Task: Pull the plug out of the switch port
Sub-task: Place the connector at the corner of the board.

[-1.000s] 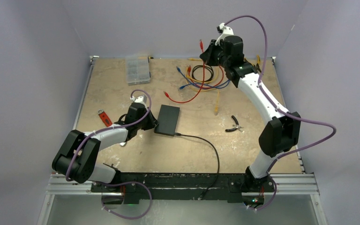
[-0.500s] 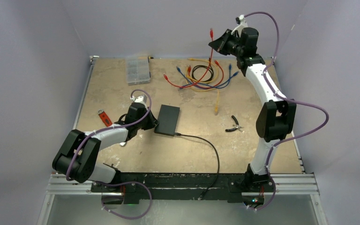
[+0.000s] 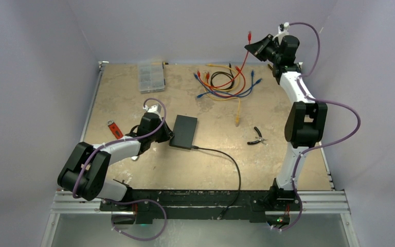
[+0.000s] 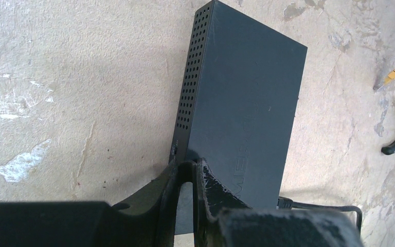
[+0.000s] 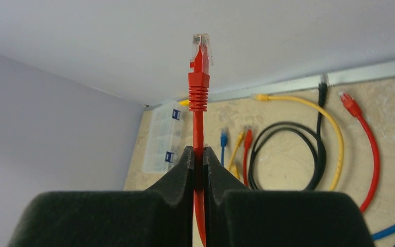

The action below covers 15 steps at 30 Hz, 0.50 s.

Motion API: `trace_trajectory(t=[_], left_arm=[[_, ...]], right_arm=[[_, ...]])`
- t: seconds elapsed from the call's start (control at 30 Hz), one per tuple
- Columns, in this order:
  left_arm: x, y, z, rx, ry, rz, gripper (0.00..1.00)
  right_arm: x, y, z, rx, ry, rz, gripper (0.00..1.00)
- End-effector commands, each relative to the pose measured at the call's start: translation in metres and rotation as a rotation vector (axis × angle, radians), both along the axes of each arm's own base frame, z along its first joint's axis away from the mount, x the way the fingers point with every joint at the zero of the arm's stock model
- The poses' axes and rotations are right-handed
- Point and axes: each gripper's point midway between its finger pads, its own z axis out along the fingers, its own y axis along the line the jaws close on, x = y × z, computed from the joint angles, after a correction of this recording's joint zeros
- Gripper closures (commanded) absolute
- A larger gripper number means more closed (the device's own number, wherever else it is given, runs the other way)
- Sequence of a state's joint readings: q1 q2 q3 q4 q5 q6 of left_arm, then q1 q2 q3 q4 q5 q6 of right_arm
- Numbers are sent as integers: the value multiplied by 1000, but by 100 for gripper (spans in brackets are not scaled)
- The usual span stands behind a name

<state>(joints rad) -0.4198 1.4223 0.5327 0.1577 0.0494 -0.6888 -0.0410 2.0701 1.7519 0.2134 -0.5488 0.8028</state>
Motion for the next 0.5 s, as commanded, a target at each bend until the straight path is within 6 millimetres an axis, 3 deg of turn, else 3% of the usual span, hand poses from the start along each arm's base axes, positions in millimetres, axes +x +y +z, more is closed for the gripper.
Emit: trace_trajectory(t=[0.0, 0.27, 0.37, 0.47], left_arm=[[-61, 27, -60, 146, 262, -39, 90], [-62, 27, -60, 145, 263, -39, 90], [-61, 27, -60, 146, 262, -39, 90], [-62, 27, -60, 145, 262, -41, 90]], right_arm=[[1, 6, -14, 58, 5, 59, 100], [8, -4, -51, 66, 68, 30, 99], [9, -9, -56, 63, 76, 16, 90], [8, -12, -59, 56, 80, 9, 73]])
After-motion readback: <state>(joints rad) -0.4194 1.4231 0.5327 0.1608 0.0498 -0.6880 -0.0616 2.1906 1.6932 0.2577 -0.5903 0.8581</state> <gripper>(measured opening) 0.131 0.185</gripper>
